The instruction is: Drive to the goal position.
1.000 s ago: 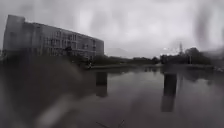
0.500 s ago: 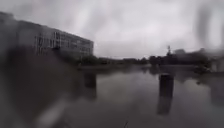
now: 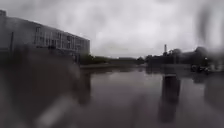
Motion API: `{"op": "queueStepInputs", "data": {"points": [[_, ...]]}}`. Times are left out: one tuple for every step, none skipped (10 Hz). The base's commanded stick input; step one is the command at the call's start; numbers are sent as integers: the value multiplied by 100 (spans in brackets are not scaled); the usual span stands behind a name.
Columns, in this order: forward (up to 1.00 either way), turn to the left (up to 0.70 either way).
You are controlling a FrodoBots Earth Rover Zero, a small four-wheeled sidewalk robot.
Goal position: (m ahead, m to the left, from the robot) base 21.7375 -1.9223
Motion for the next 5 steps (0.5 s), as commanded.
{"op": "queueStepInputs", "data": {"points": [[70,-8],[70,-33],[70,-35],[70,-35],[70,-35]]}}
